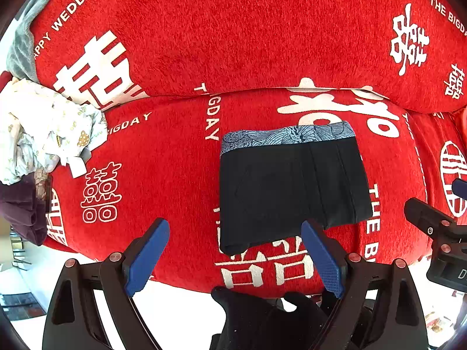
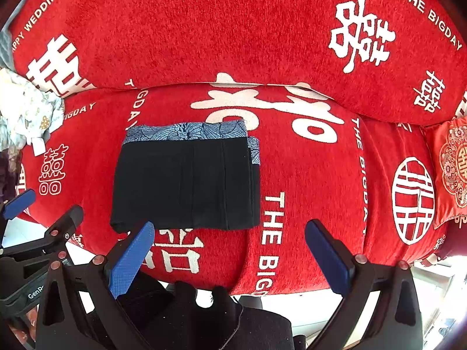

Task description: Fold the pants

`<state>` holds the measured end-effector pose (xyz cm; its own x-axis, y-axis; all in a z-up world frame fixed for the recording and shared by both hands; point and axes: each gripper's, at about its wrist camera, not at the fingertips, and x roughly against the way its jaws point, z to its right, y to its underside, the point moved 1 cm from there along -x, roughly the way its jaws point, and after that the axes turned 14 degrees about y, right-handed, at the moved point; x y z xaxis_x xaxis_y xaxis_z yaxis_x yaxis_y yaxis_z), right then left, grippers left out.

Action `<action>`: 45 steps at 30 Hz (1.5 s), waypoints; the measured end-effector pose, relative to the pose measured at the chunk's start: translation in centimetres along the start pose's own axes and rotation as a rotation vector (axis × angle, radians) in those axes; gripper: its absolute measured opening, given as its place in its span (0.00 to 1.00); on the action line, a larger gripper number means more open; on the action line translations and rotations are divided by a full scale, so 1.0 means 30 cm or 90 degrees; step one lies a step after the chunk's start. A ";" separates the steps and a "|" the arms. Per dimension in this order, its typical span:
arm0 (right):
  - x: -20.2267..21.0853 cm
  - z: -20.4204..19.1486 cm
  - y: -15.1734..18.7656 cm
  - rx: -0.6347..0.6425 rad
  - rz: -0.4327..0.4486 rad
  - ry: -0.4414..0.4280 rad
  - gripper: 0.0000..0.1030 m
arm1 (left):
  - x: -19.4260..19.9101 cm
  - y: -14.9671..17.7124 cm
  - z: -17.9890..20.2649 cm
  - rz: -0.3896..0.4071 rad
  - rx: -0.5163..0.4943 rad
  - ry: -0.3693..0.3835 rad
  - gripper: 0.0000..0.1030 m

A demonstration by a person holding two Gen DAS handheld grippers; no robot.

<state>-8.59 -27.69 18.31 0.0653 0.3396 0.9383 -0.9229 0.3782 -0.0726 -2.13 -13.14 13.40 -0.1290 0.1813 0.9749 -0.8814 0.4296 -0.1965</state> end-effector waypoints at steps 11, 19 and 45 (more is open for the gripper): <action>-0.001 -0.002 -0.002 0.001 0.000 0.000 1.00 | 0.000 -0.001 -0.001 -0.001 0.000 0.000 0.90; 0.000 -0.004 -0.002 0.000 0.000 0.000 1.00 | 0.001 0.001 -0.003 -0.001 -0.002 0.001 0.90; -0.008 -0.022 0.004 0.009 -0.002 0.001 1.00 | 0.009 0.006 -0.023 0.023 -0.002 0.012 0.90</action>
<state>-8.46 -27.16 17.86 0.0692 0.3400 0.9379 -0.9279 0.3671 -0.0647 -2.01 -12.41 13.55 -0.1520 0.2129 0.9652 -0.8746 0.4259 -0.2317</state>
